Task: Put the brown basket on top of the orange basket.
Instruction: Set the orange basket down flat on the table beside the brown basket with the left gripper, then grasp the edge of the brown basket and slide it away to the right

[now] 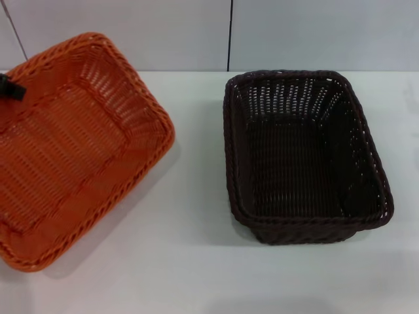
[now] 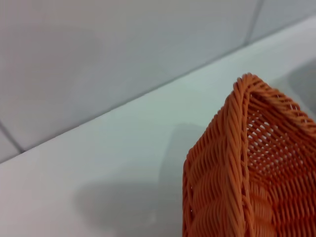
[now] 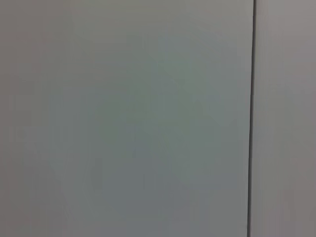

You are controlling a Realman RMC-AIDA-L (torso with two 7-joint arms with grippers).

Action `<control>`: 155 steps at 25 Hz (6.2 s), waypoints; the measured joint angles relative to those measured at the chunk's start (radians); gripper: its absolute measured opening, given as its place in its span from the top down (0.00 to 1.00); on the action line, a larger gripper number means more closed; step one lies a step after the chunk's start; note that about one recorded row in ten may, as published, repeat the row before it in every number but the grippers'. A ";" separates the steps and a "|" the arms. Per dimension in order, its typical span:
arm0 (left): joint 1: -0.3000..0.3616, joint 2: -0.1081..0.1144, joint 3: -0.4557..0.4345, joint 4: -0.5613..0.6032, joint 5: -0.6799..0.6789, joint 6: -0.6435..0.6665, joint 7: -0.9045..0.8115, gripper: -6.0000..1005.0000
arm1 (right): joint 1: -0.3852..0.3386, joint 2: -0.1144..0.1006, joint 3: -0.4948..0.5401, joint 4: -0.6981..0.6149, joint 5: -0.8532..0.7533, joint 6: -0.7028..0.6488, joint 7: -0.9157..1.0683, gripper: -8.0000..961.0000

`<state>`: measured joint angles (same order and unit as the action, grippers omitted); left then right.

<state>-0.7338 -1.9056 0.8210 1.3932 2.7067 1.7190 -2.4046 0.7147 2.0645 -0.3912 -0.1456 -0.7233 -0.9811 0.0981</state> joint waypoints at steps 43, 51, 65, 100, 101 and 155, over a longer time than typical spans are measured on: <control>-0.265 -0.149 0.174 -0.419 -0.184 -0.085 0.184 0.75 | 0.013 0.005 0.000 0.011 0.005 0.004 0.000 0.28; -0.252 -0.151 0.176 -0.419 -0.147 -0.089 0.167 0.71 | 0.016 0.003 0.000 0.011 0.006 0.004 0.000 0.28; -0.231 -0.150 0.179 -0.366 -0.145 -0.093 0.164 0.30 | 0.018 0.003 0.002 0.011 0.007 0.004 0.000 0.28; 0.283 -0.163 0.575 -0.543 -1.907 -0.848 1.367 0.19 | -0.041 -0.250 -0.225 -0.940 -1.707 -0.818 1.605 0.28; 0.283 -0.163 0.575 -0.543 -1.907 -0.848 1.367 0.19 | -0.041 -0.250 -0.225 -0.940 -1.707 -0.818 1.605 0.28; 0.264 -0.164 0.598 -0.667 -2.052 -0.817 1.395 0.19 | -0.085 -0.144 -0.444 -0.982 -1.662 -1.197 1.379 0.28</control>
<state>-0.4697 -2.0692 1.4188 0.7267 0.6545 0.9018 -1.0093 0.6295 1.9203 -0.8347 -1.1279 -2.3857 -2.1782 1.4772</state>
